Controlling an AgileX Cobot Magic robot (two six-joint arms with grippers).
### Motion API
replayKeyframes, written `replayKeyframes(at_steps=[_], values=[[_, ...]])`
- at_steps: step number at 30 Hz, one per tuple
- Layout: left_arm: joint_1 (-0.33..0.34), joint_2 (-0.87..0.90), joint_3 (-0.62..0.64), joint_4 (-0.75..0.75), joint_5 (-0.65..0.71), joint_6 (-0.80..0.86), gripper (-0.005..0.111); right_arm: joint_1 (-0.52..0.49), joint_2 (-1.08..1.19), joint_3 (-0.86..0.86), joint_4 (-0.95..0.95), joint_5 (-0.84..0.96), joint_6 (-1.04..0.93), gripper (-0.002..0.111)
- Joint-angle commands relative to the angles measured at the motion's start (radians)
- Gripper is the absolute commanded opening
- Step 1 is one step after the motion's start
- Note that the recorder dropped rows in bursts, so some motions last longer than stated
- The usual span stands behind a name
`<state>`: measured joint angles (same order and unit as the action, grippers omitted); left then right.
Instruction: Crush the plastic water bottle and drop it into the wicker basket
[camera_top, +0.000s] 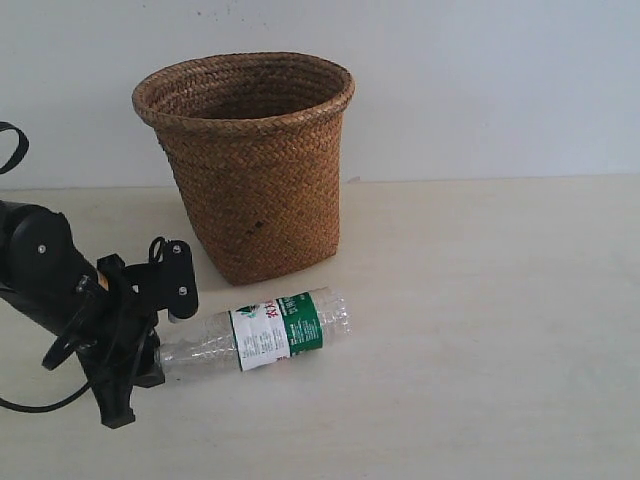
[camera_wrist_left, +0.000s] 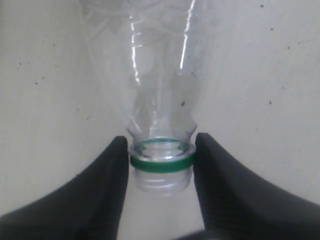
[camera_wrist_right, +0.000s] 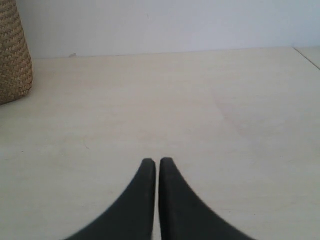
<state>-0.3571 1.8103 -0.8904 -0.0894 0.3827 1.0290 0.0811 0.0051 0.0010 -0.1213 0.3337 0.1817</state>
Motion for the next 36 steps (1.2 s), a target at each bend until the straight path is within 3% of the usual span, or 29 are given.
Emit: replayKeyframes(at_steps=[1, 11, 19, 31, 36], values=[[-0.003, -0.001, -0.006, 0.000, 0.005, 0.005, 0.046, -0.006, -0.005, -0.001, -0.004, -0.001, -0.005, 0.000], [-0.003, 0.002, -0.006, 0.000, 0.017, 0.020, 0.046, -0.006, -0.005, -0.001, -0.004, -0.001, -0.005, 0.000], [-0.003, 0.002, -0.006, 0.000, 0.034, 0.020, 0.004, -0.006, -0.005, -0.001, -0.004, -0.001, -0.005, 0.000], [-0.003, 0.002, -0.006, 0.000, 0.044, 0.020, 0.004, -0.006, -0.005, -0.001, -0.004, -0.001, -0.005, 0.000], [-0.003, 0.002, -0.006, 0.000, 0.078, 0.177, 0.004, -0.006, -0.005, -0.001, -0.004, -0.001, -0.005, 0.000]])
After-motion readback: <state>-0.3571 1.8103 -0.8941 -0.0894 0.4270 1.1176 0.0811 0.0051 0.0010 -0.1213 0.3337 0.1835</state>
